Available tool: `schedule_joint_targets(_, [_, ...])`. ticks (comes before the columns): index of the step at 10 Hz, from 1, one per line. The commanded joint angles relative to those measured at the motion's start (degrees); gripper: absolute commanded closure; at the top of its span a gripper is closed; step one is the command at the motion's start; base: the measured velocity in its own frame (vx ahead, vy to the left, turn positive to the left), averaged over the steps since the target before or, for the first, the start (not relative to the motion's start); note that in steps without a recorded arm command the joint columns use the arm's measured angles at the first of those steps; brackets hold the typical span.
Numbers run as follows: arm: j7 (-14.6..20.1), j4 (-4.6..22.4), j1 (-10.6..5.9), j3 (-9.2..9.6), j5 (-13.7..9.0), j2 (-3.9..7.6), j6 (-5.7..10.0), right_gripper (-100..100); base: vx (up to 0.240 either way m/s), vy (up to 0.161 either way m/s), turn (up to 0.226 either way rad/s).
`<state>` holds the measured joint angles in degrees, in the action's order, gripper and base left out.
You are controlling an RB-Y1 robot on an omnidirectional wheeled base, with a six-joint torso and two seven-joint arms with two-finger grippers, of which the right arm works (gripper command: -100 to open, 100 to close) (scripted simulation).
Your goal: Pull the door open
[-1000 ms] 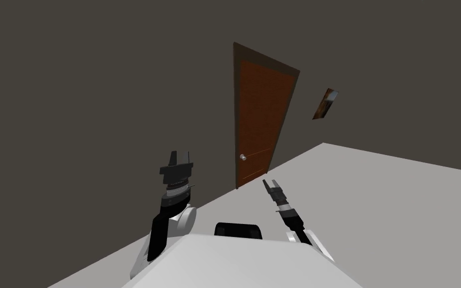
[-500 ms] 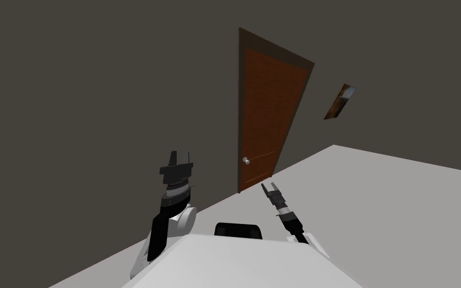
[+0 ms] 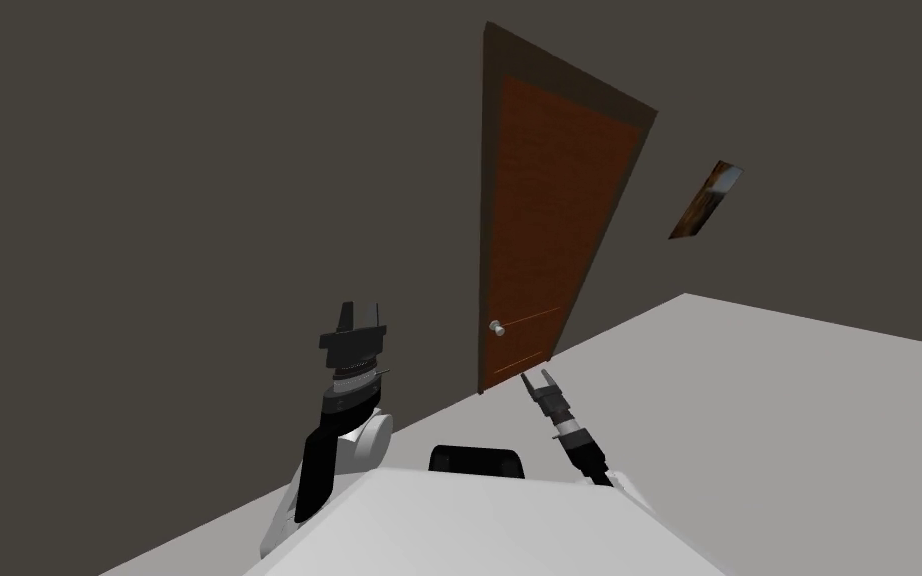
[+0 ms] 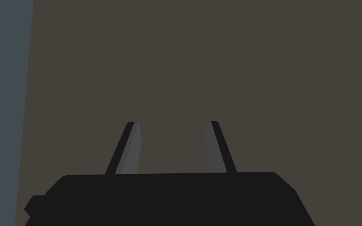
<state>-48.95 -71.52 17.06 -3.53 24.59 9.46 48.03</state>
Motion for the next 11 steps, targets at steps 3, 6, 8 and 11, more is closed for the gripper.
schedule_joint_targets(3, [-2.85, 4.42, -1.23, -0.19, 1.24, 0.25, 1.93, -100, 0.105, -0.016, 0.052])
schedule_joint_targets(6, [-4.97, 7.43, -1.93, -0.26, 2.27, 0.43, 3.22, -100, 0.130, -0.017, 0.058])
schedule_joint_targets(8, [-7.09, 10.43, -2.62, -0.33, 3.29, 0.58, 4.50, -100, 0.168, -0.037, 0.067])
schedule_joint_targets(11, [-9.58, 13.96, -3.44, -0.42, 4.50, 0.75, 6.01, -100, 0.151, -0.053, 0.053])
